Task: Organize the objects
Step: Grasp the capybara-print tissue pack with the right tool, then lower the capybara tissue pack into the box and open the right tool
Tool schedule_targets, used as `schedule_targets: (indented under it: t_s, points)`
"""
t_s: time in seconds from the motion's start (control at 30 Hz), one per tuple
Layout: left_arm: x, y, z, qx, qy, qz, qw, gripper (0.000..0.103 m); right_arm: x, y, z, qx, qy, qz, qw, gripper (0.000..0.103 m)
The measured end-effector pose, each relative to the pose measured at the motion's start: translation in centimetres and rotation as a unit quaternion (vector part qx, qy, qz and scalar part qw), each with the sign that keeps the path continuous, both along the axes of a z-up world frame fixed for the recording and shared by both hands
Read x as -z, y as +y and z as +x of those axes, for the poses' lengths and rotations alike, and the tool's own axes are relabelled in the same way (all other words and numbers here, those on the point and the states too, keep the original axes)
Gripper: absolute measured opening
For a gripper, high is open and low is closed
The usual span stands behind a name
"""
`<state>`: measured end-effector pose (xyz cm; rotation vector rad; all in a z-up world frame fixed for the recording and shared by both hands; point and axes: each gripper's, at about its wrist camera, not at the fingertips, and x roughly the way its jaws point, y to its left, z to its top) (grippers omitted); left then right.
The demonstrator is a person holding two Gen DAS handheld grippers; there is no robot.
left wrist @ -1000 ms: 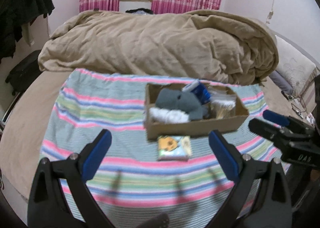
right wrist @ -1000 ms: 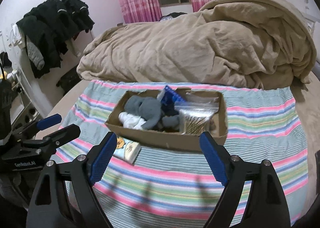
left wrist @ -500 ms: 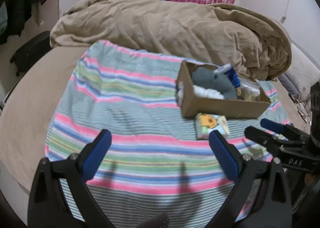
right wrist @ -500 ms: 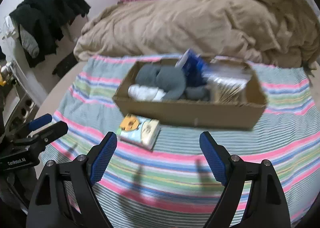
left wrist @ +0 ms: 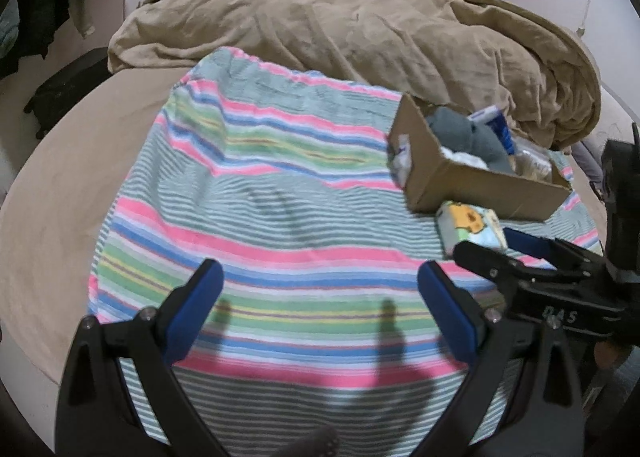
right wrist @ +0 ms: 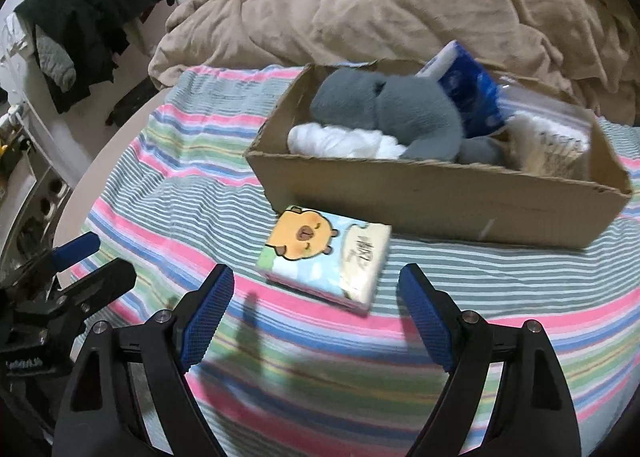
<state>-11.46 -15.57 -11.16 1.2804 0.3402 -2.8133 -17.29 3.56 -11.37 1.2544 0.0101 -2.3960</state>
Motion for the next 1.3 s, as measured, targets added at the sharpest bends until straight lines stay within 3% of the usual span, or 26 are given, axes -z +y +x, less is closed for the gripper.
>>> schedule_targets:
  t_s: [0.23,0.27,0.3,0.7,1.3]
  points:
    - [1.1,-0.7,-0.1,-0.005,-0.015,0.002,0.9999,0.099,1.3,-0.5,-1.3,0.012,-0.010,0.000,1.000,0.085]
    - [1.1,-0.7,-0.1,-0.005,-0.015,0.002,0.9999,0.099,1.2,-0.5,-1.3,0.014,-0.008,0.001,1.000,0.082]
    - [1.1,-0.7,0.0,-0.006,-0.015,0.002,0.9999,0.099,1.1,-0.5,-1.3,0.015,-0.005,0.004,1.000,0.072]
    - [-1.5,1.9,0.4,0.004,0.000,-0.008,1.0000,0.099,-1.1,1.0,0.4,0.003,0.014,-0.007,1.000,0.072]
    - [-4.5,9.0,-3.2,0.045,0.018,-0.016,0.9987,0.099,-5.6,10.7,0.1,0.045,0.062,-0.018,0.997,0.072]
